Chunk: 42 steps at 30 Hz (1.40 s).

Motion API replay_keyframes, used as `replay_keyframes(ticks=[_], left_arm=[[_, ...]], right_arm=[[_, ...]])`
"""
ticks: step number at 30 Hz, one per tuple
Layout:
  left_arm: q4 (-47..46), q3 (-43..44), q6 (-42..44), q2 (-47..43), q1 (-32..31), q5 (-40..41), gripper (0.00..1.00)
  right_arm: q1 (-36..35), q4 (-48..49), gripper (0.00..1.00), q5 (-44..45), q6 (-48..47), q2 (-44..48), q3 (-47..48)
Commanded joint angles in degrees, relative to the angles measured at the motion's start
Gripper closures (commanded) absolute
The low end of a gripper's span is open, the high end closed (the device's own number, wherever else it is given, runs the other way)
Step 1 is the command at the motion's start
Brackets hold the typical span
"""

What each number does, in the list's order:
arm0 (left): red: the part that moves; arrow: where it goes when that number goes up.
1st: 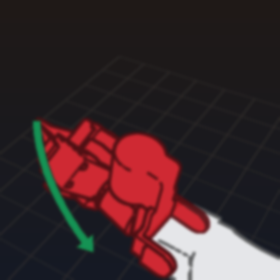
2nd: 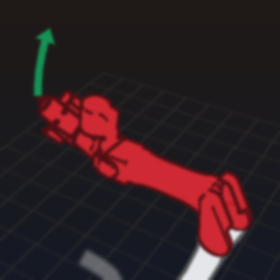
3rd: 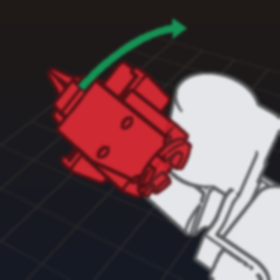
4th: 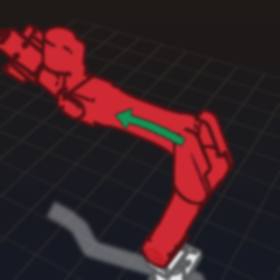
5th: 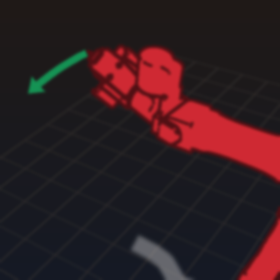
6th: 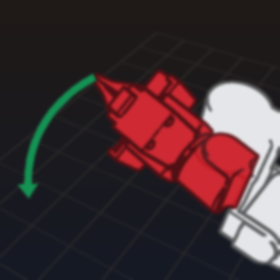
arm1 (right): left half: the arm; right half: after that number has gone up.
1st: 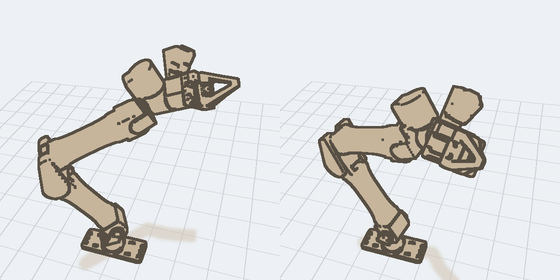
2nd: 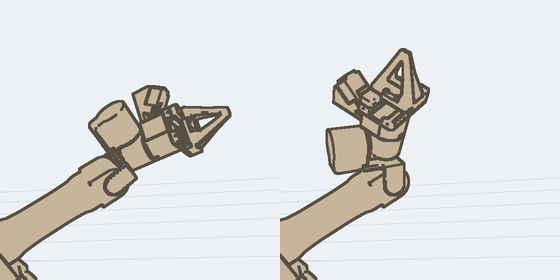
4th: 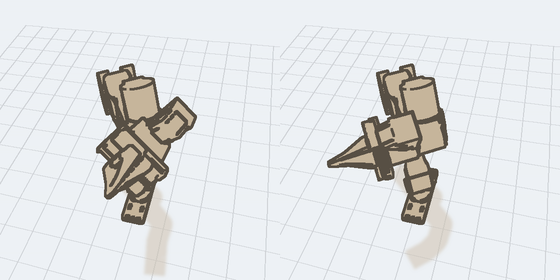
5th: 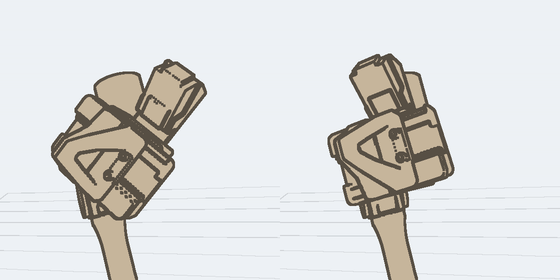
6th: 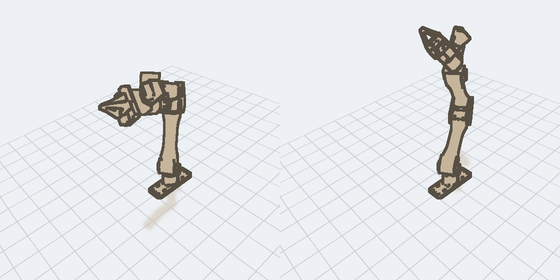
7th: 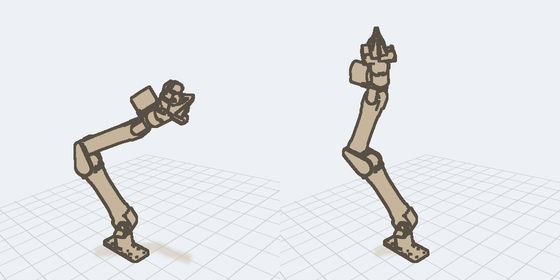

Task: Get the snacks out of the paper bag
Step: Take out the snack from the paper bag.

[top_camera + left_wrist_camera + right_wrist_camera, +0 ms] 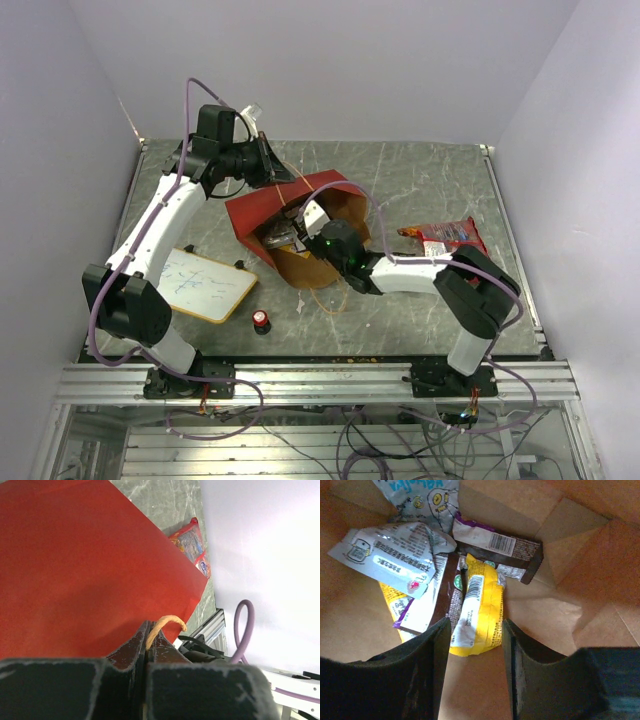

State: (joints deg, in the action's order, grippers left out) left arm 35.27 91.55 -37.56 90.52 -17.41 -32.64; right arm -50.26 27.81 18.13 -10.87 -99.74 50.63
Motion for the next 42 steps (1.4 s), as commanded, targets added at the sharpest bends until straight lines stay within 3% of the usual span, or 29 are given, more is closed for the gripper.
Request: replay_keyframes(ticks=[1,12,19,42], left_arm=[[-1.7,2.3,-0.3,-0.5,0.1,-1.5,0.93],[-2.9,5.1,-1.4,0.8,0.0,-2.5,0.93],[-2.7,4.7,-1.1,0.2,-0.3,-2.6,0.93],[-2.0,4.4,-0.5,-0.1,-0.7,-1.7,0.93]], right_arm=[[-0.2,7.7,0.55,5.2,-2.9,-2.6,1.1],[0.8,10.3,0.46,3.1,-0.8,-6.5,1.3],[2.1,5.5,0.48,4.4,1.0,-10.6,4.8],[2.5,2.6,0.93,0.2,3.4,-7.7,3.0]])
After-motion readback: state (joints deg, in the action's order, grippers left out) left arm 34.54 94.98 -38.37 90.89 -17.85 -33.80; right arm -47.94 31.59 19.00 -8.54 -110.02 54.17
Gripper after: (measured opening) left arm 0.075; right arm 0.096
